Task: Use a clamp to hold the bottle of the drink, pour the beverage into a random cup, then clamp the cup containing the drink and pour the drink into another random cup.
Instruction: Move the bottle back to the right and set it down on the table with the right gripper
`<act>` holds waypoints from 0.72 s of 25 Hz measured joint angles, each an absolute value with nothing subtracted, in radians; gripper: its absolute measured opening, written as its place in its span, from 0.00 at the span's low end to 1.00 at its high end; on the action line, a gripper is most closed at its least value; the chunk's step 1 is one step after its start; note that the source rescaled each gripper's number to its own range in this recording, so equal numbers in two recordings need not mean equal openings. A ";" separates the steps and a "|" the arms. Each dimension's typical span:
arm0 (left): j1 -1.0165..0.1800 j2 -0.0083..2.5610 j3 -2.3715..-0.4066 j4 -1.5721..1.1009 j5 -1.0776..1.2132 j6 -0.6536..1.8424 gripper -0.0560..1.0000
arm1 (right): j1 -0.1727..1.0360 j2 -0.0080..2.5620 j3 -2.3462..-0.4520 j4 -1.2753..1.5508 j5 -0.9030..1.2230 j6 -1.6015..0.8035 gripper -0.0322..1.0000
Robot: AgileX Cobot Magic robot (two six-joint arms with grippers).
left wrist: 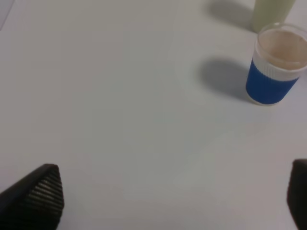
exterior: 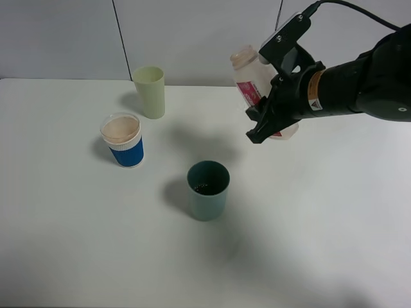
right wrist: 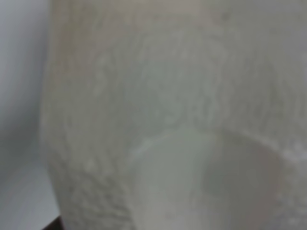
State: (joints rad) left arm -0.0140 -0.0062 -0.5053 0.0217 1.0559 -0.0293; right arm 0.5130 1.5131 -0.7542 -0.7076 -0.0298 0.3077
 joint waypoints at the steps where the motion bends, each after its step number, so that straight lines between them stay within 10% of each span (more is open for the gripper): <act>1: -0.014 -0.006 -0.505 0.022 1.056 -0.029 0.79 | 0.502 1.513 -0.754 -0.686 -0.047 0.296 0.07; 18: -0.014 -0.006 -0.505 0.022 1.056 -0.029 0.79 | 0.456 1.512 -0.575 -0.179 -0.413 -0.183 0.07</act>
State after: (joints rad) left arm -0.0140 -0.0062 -0.5053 0.0217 1.0559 -0.0293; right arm 0.4563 1.5116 -0.5750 -0.1792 -0.4130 -0.1831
